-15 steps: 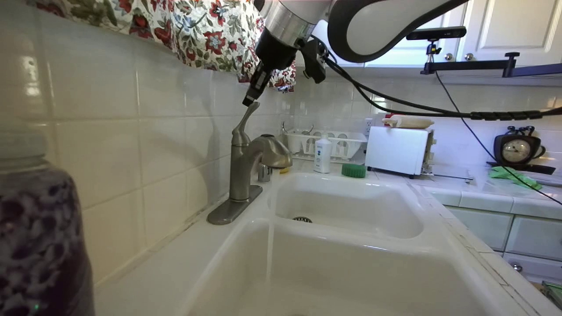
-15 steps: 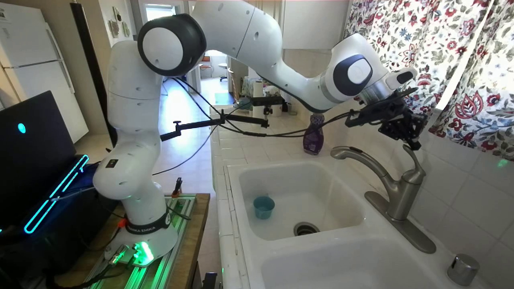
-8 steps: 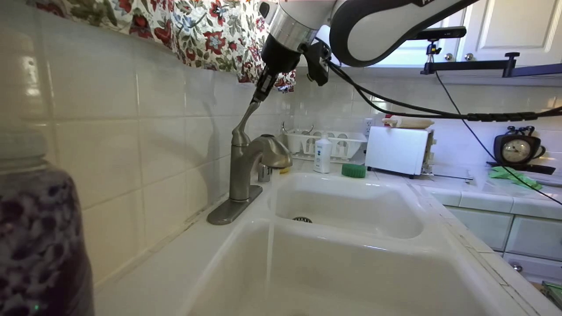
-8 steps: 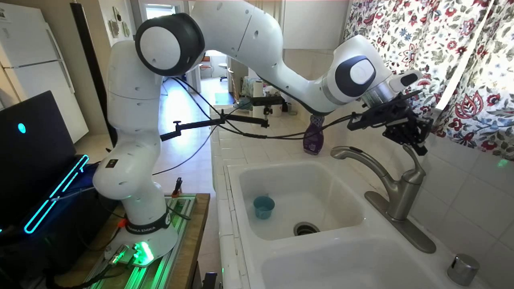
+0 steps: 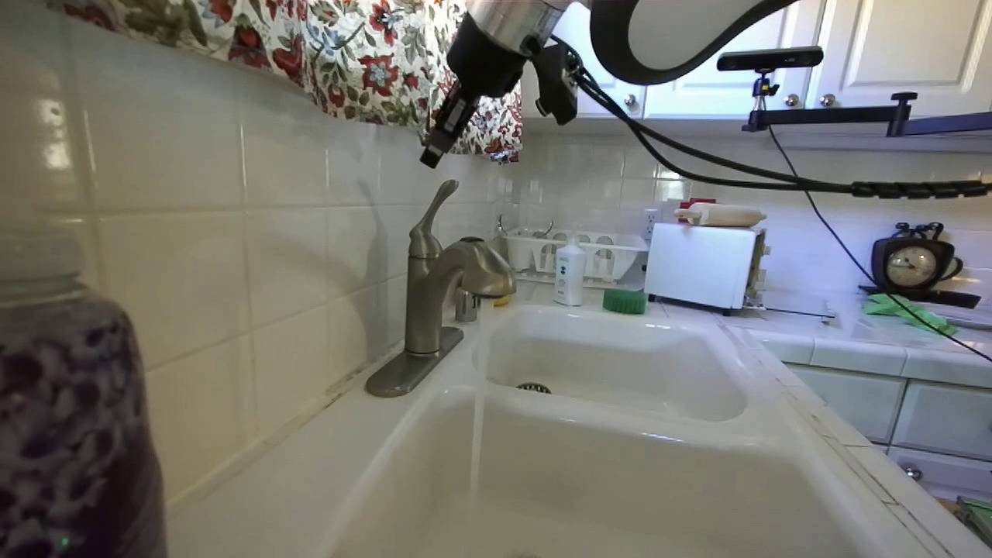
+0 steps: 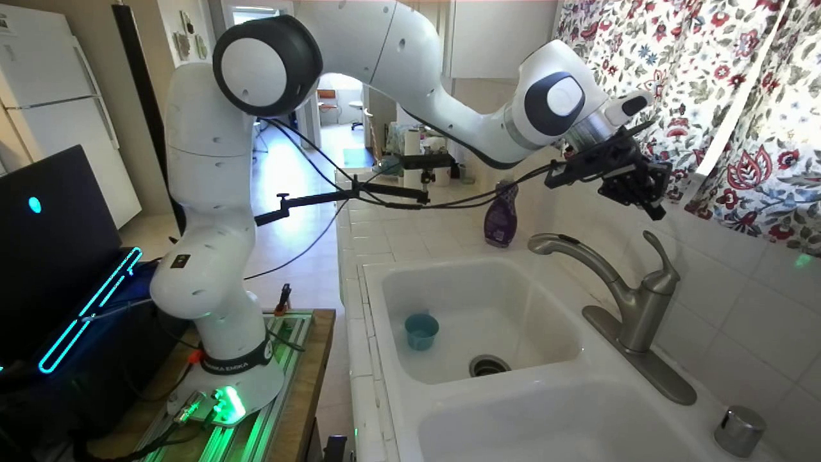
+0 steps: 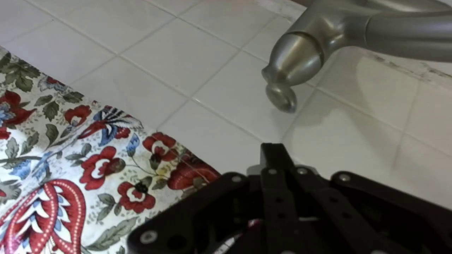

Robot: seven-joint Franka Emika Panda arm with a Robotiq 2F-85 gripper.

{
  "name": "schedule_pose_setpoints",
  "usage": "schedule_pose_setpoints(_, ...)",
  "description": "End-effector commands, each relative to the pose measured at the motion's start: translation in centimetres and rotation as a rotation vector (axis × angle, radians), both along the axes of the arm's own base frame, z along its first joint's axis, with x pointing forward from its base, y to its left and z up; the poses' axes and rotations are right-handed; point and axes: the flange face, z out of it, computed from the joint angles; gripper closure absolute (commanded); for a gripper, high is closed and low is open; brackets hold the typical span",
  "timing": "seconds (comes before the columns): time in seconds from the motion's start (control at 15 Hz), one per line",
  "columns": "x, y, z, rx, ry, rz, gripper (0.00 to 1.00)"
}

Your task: Open the tap

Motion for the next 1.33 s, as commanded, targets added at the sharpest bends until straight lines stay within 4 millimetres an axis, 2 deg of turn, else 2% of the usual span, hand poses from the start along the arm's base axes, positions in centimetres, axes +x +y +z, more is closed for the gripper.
schedule_pose_setpoints(0.0, -1.2, 1.3, 0.4, 0.010, 0.049, -0.012, 1.00)
schedule_pose_setpoints(0.53, -1.3, 0.8, -0.7, -0.008, 0.134, -0.086, 1.00)
schedule_pose_setpoints(1.27, -0.7, 0.7, -1.3, 0.014, 0.108, -0.074, 1.00)
